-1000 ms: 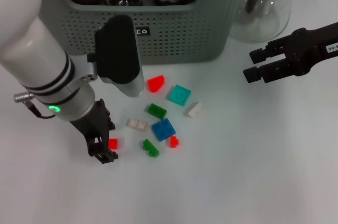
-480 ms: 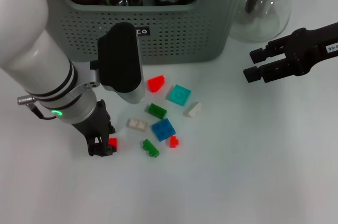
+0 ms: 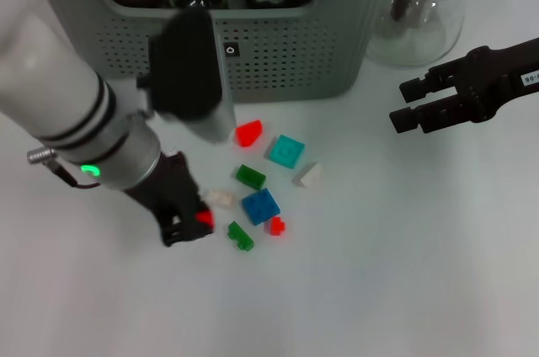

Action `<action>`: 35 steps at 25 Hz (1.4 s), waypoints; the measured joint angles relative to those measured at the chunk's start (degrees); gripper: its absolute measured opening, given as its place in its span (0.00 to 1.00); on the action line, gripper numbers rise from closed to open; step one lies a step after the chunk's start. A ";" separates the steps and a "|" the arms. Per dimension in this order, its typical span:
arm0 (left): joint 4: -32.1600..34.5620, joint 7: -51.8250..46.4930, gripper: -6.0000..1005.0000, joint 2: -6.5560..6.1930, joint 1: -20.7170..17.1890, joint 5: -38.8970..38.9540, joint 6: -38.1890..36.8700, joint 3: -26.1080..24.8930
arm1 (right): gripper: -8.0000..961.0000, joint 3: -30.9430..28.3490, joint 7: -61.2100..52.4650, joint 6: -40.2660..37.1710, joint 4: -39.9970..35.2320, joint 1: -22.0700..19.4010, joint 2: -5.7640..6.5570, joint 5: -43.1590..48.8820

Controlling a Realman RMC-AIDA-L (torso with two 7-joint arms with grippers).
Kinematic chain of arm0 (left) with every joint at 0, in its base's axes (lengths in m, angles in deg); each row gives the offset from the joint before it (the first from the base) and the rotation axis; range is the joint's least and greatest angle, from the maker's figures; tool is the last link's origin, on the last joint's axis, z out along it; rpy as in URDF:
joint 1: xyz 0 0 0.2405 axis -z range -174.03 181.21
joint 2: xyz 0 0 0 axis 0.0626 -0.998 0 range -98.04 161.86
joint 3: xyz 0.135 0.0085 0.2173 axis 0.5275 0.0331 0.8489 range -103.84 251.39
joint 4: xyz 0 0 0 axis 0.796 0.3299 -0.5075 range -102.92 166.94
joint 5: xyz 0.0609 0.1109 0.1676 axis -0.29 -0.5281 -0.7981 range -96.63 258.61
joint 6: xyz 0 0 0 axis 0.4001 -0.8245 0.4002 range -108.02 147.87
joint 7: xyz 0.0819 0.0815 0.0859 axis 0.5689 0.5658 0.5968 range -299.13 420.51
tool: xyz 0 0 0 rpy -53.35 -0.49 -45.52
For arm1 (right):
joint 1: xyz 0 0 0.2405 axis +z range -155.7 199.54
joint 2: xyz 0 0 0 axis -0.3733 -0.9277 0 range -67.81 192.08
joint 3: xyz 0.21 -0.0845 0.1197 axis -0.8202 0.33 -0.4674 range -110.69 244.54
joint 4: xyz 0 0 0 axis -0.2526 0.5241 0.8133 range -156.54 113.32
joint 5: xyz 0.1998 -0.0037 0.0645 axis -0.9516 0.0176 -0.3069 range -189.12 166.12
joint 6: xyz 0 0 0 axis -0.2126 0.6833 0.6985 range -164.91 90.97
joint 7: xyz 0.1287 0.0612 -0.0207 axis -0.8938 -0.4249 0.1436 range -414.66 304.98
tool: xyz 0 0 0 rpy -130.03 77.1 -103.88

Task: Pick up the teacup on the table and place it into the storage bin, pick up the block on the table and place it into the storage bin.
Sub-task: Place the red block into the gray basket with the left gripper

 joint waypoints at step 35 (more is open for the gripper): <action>-35.62 -18.62 0.27 -4.54 32.69 -8.87 37.53 -32.55 | 0.72 0.53 -0.87 -0.54 -0.04 0.65 -0.23 0.35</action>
